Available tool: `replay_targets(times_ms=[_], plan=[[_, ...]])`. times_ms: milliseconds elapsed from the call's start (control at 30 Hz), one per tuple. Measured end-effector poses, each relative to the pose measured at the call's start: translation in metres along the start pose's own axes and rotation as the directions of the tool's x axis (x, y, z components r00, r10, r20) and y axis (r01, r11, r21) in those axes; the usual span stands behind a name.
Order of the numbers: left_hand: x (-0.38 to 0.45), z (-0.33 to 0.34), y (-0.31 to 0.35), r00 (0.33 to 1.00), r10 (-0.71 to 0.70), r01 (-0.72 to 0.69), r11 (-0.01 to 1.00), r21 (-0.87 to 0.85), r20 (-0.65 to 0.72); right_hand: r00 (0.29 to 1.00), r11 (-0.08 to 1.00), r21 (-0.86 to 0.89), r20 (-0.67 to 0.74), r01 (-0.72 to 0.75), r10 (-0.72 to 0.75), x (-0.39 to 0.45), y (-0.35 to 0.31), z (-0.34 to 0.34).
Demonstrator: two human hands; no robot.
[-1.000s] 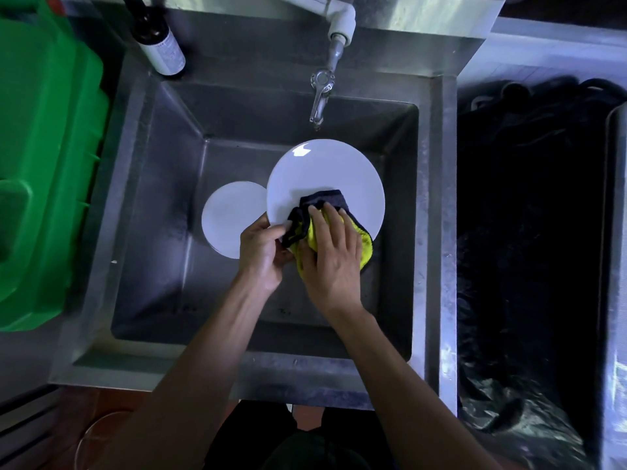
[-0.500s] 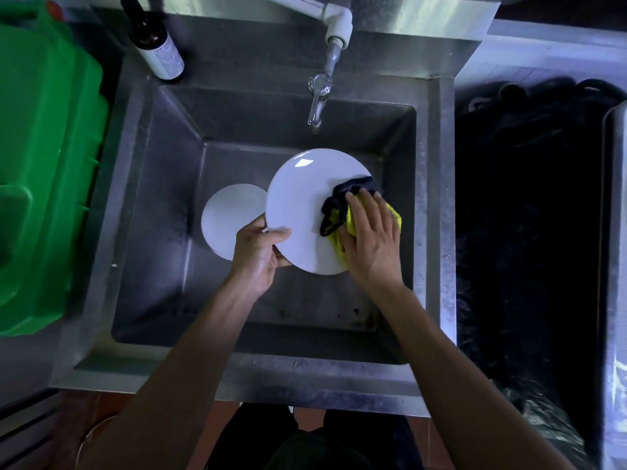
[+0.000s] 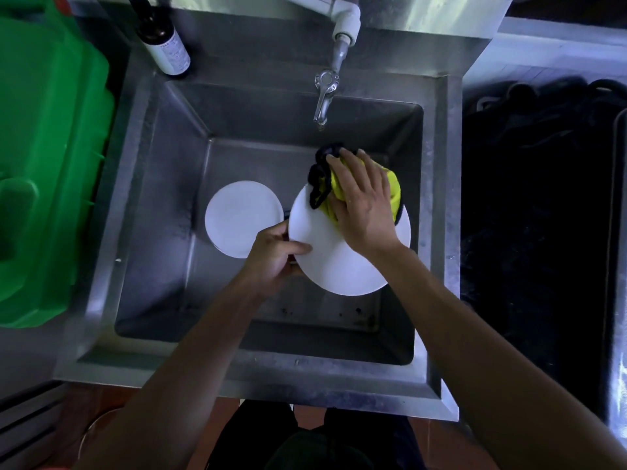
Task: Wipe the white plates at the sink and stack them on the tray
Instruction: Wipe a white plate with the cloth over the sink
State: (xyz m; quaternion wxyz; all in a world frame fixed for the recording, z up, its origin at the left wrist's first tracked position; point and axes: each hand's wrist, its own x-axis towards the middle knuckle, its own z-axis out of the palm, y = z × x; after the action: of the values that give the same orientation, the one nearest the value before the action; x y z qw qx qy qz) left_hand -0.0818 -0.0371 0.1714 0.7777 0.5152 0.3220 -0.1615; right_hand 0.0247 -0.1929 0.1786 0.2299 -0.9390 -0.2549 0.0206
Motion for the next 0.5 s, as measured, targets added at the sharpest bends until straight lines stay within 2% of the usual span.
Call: replay_targets(times_ms=[267, 500], plan=[[0.002, -0.004, -0.003, 0.999, 0.038, -0.038, 0.999, -0.004, 0.021, 0.982, 0.982, 0.143, 0.125, 0.126, -0.144, -0.016, -0.030, 0.005], [0.001, -0.011, -0.004, 0.999, 0.039, -0.038, 0.999, -0.024, 0.014, 0.976, 0.965, 0.212, 0.117, 0.154, -0.182, -0.026, -0.037, 0.012]])
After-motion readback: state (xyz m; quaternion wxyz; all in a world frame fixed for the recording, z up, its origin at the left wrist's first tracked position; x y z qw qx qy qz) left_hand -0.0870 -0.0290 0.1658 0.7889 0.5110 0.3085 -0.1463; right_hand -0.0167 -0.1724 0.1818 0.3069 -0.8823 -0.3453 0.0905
